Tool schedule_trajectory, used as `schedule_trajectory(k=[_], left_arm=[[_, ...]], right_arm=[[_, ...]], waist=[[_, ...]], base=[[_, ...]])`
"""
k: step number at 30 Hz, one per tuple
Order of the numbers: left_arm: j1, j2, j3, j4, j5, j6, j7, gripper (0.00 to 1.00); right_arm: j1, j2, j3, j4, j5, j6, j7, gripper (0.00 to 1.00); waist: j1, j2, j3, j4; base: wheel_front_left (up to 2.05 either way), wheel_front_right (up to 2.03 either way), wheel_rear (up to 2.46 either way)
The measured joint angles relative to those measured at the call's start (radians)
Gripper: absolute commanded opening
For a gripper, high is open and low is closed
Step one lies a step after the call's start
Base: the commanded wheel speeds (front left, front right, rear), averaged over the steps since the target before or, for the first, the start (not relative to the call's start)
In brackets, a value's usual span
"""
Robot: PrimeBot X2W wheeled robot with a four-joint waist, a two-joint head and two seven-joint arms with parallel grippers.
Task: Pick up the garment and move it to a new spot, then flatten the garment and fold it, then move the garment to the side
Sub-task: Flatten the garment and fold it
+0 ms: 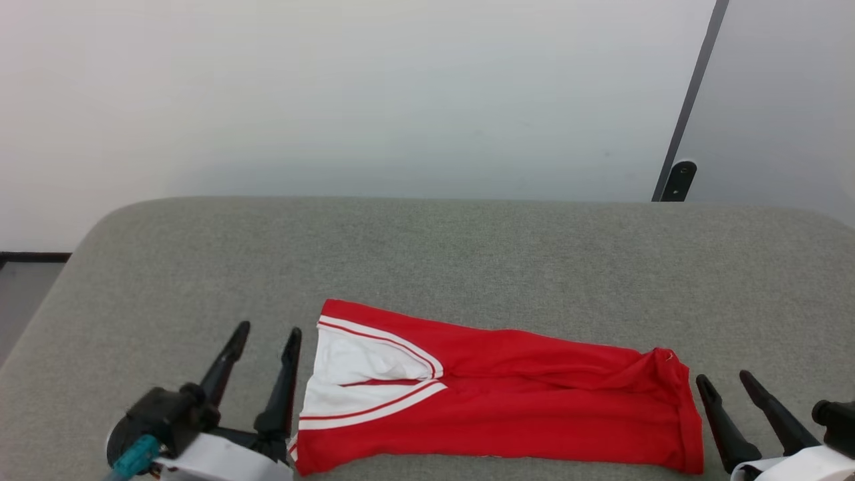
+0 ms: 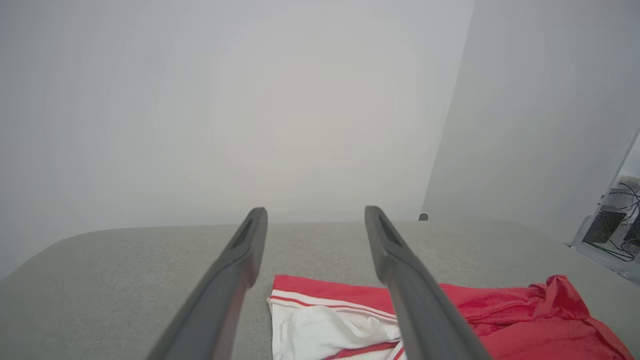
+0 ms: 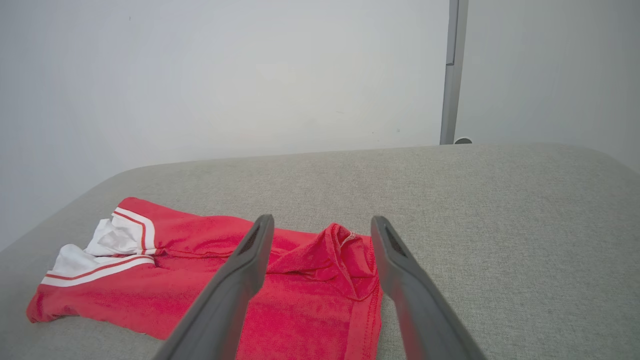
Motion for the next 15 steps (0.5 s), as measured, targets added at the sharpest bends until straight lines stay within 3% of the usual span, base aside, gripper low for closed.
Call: schedule_trajectory(k=[5,15], left_arm=[[0.018,-0.040,0.056,0.043,0.056,-0.072,0.000,1.00],[-0.001,-0.042,0.155,0.087,0.079,-0.106,0.000,1.00]], right_arm=[[-0.004,0.004,-0.002,0.020,-0.013,0.000,0.023,1.00],[-0.030,-0.021,-0.037,0.070,-0.027,0.000,0.078,1.00]], waist=[[0.0000,0.0000,0.008,-0.010],[0.0000,0.0000,0.044,-0.061]], base=[[0.00,0.00,0.00],[0.00,0.00,0.00]])
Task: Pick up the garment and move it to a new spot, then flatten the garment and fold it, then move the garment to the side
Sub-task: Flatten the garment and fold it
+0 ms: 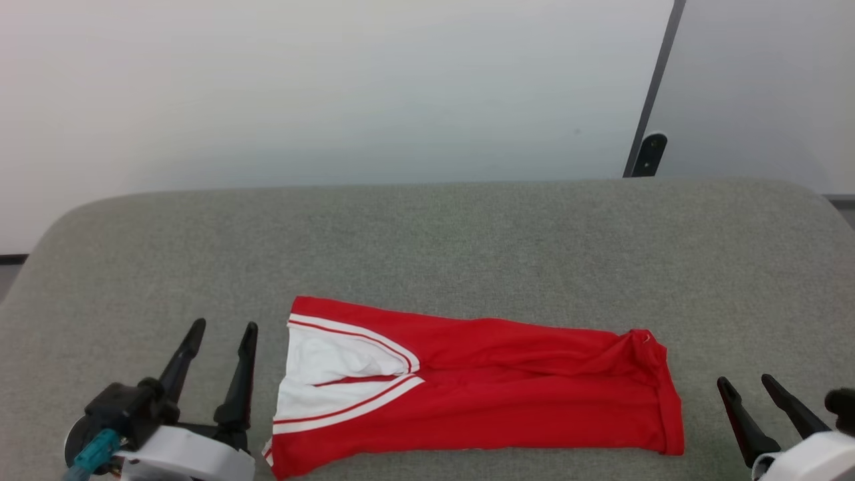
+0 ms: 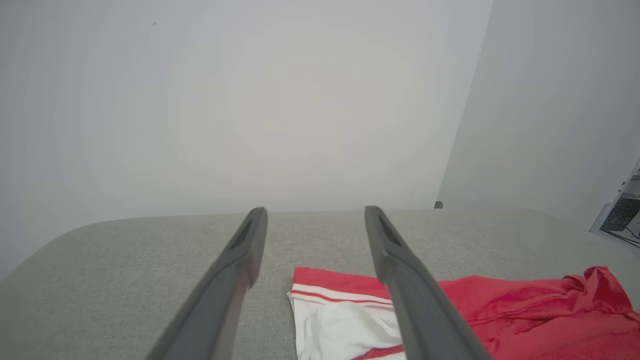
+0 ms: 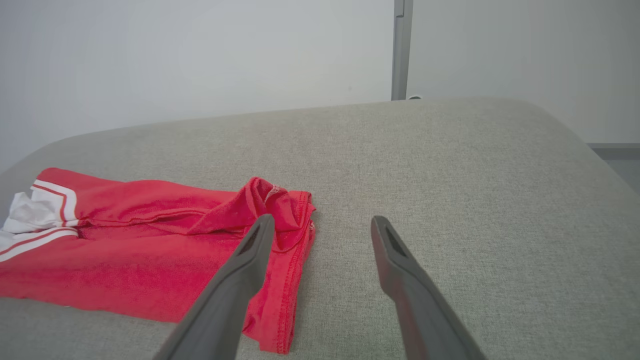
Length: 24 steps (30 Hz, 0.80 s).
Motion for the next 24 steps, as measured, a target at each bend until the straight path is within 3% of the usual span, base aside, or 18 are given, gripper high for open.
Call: schedule_trajectory(k=[7,16,24], left_arm=[[-0.033,-0.008,-0.026,0.027,0.006,-0.003,0.000,1.00],[-0.087,-0.014,-0.099,0.051,-0.032,-0.005,0.000,1.00],[-0.125,-0.015,-0.136,0.062,-0.066,-0.005,0.000,1.00]], right_arm=[[-0.061,-0.019,0.048,0.063,0.043,0.000,0.157,1.00],[-0.195,-0.029,0.060,0.205,0.103,0.000,0.438,1.00],[-0.316,-0.002,0.065,0.353,0.089,0.000,0.615,1.00]], waist=[[0.0000,0.0000,0.026,0.016],[0.0000,0.0000,0.044,0.106],[0.0000,0.0000,0.079,0.179]], base=[[0.00,0.00,0.00],[0.00,0.00,0.00],[0.00,0.00,0.00]])
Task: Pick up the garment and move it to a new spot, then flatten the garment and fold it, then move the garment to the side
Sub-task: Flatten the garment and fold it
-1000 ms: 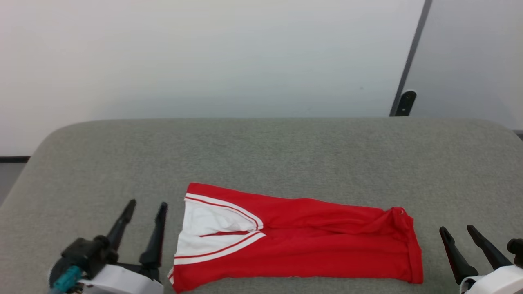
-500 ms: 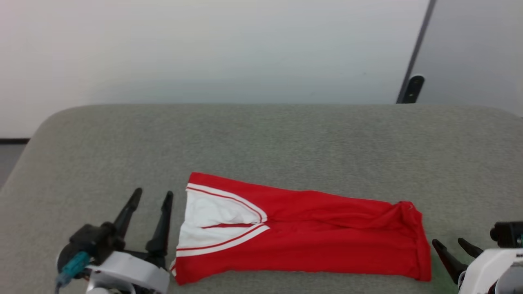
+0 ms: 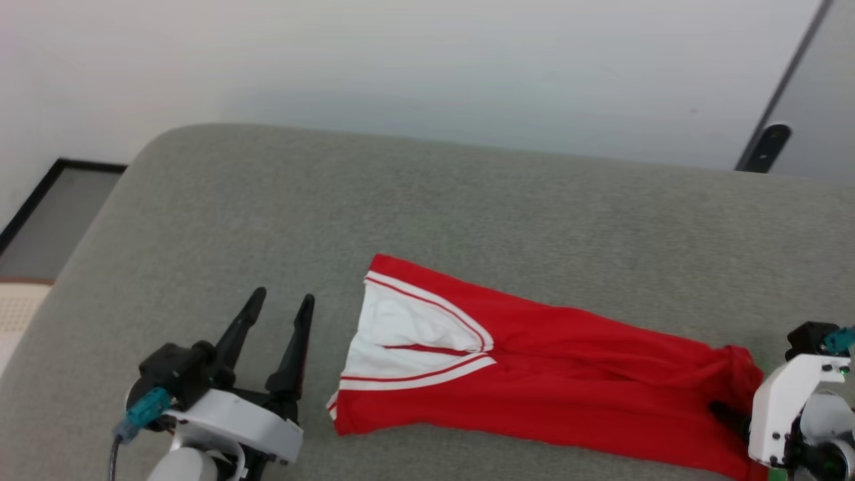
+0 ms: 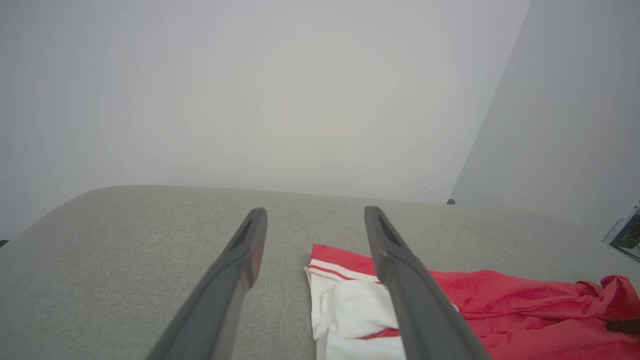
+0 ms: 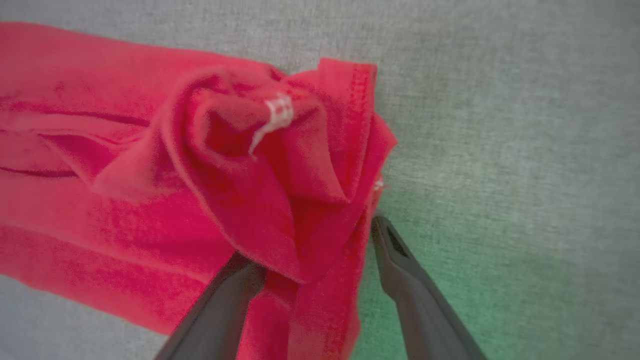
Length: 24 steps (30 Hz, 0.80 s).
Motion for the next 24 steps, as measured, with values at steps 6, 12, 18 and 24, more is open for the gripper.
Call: schedule_trajectory(k=[6,12,18,24], left_arm=[[-0.020,-0.005,-0.013,0.012,-0.019,0.000,0.000,1.00],[-0.037,-0.007,-0.012,0.021,-0.035,0.000,0.000,1.00],[-0.041,-0.001,-0.010,0.025,-0.054,0.000,0.000,1.00],[-0.040,0.006,-0.002,0.027,-0.061,0.000,0.000,1.00]], right_arm=[[-0.085,0.036,-0.029,0.112,-0.022,-0.001,0.091,1.00],[-0.150,0.049,-0.040,0.195,-0.034,-0.004,0.148,0.46],[-0.186,0.048,-0.070,0.250,-0.060,0.001,0.090,0.00],[-0.196,0.042,-0.105,0.295,-0.060,0.010,0.050,0.00]], waist=[[0.0000,0.0000,0.029,0.040],[0.0000,0.0000,0.053,0.061],[0.0000,0.0000,0.062,0.065],[0.0000,0.0001,0.063,0.054]], base=[[0.00,0.00,0.00],[0.00,0.00,0.00],[0.00,0.00,0.00],[0.00,0.00,0.00]])
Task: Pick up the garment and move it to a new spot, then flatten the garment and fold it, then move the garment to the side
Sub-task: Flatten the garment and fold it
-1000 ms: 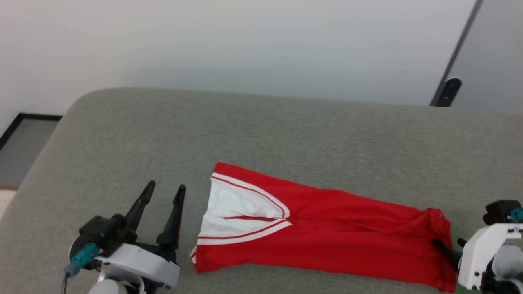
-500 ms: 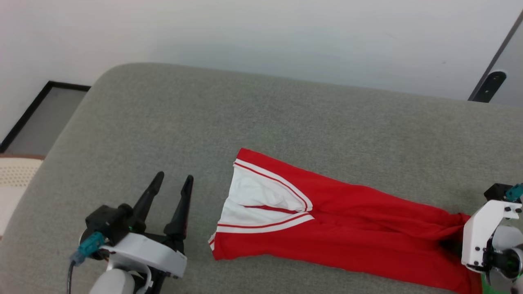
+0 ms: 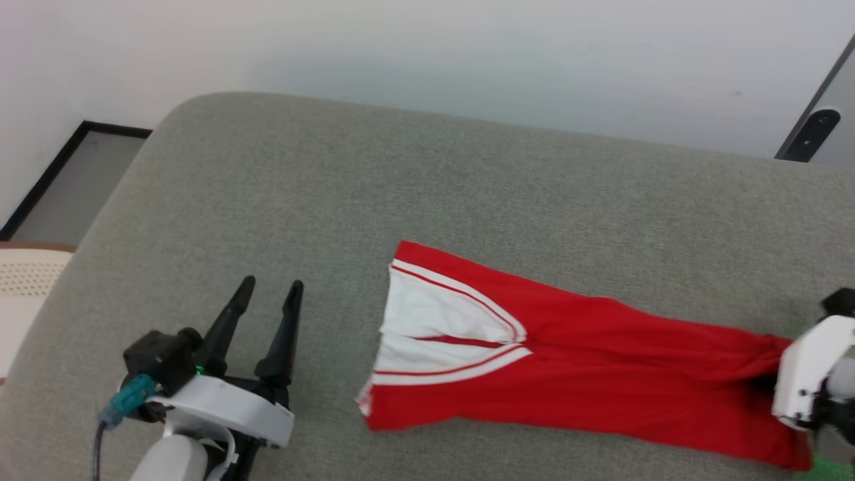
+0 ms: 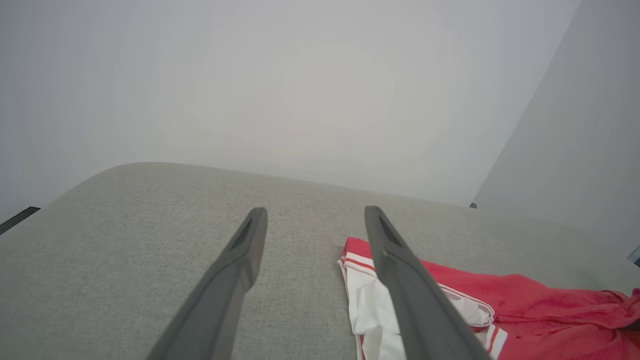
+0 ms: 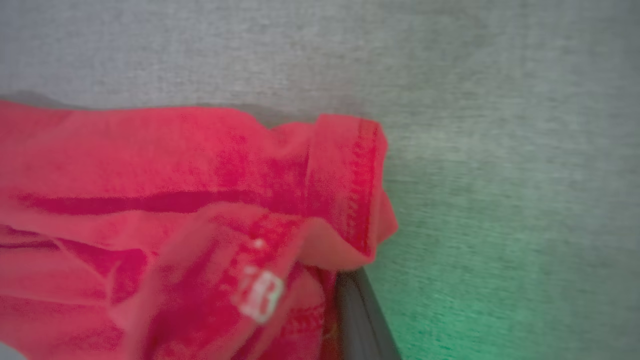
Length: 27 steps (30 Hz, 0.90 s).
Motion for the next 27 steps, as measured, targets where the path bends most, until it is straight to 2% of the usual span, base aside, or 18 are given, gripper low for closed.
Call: schedule_trajectory(k=[8,12,20,27], left_arm=[[0.001,0.011,0.017,0.006,-0.009,0.000,0.000,1.00],[0.006,0.014,0.023,0.010,-0.014,0.000,0.000,1.00],[0.035,0.015,0.044,0.025,-0.027,0.000,0.000,1.00],[0.041,0.010,0.029,0.040,-0.037,0.000,0.000,1.00]], right_arm=[[-0.021,-0.113,-0.044,0.071,-0.027,-0.006,-0.042,0.00],[-0.038,-0.127,-0.049,0.058,-0.024,-0.009,-0.022,0.00],[-0.058,-0.010,-0.076,-0.160,0.119,-0.010,0.108,0.00],[-0.004,0.173,-0.075,-0.432,0.120,-0.010,0.237,0.00]], waist=[[0.0000,-0.0001,-0.004,-0.032],[0.0000,0.0000,-0.013,-0.053],[0.0000,0.0000,-0.048,-0.100],[0.0000,0.0000,-0.084,-0.120]], base=[[0.00,0.00,0.00],[0.00,0.00,0.00],[0.00,0.00,0.00],[0.00,0.00,0.00]])
